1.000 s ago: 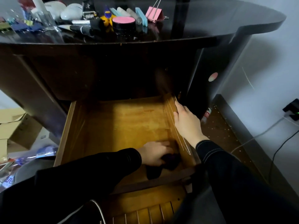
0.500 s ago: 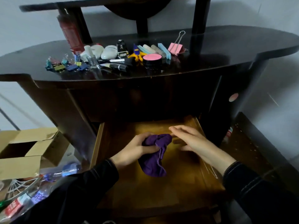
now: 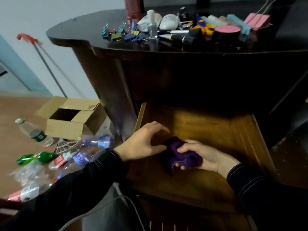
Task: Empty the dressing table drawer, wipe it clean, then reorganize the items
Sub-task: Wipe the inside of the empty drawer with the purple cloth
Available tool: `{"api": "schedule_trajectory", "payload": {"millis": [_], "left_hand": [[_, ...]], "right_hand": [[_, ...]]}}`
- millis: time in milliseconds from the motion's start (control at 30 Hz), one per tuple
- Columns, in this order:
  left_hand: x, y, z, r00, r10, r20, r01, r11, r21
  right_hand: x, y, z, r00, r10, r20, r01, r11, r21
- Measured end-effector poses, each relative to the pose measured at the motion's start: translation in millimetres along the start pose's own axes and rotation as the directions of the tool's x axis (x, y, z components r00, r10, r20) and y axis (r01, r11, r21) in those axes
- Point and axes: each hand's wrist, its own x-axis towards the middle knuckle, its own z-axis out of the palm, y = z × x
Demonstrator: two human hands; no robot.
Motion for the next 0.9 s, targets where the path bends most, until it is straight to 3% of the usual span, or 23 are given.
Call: {"api": "schedule_trajectory", "payload": {"millis": [233,433,633,900], "left_hand": [[-34.9,-30.5,-8.5,0.953,-0.128,-0.274,0.181,0.967,0.178],[-14.1,-44.5,1.2,0.893,-0.307,-0.329,0.38,0.906,0.187],[44.8,-63.2,5.0,0.842,-0.39,-0.373,0.447,0.891,0.078],[62.3,-77.6,19.4,0.812,-0.351,-0.466,0.456,0.88,0.131]], "right_hand": [[27.1,6.0,6.3,0.99,0.078,-0.115,-0.091,0.99,-0.107],[55.5,9.3,29.6,0.976,0.062,-0.209,-0.161,0.85,-0.501],[59.2,21.4,38.5,0.987,0.107,-0.123,-0.163,0.69,-0.705],[65.0,39.0,45.1,0.994,0.113,-0.01,-0.087,0.706,-0.703]]}}
